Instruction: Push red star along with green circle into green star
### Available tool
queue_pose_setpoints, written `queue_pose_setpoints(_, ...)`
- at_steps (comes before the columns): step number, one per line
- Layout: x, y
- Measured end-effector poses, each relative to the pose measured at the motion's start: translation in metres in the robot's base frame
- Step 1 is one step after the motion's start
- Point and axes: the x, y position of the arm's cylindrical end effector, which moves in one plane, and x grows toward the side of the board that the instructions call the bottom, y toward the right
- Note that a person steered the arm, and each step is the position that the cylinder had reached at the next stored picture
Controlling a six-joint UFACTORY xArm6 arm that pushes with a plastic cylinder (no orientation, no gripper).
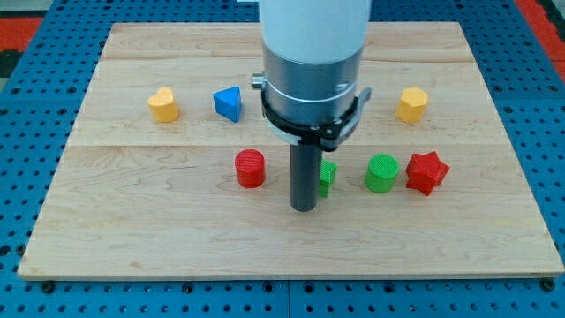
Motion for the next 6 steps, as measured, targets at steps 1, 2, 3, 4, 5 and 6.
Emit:
queue_pose_setpoints(1, 0.002, 0.063)
queue_pose_setpoints(2, -0.002, 0.141)
queue_pose_setpoints(3, -0.005, 0.186)
queue_pose_setpoints(4, -0.012, 0.187)
queue_pose_setpoints(5, -0.025, 0.187)
queue_pose_setpoints(6, -0.04, 0.187)
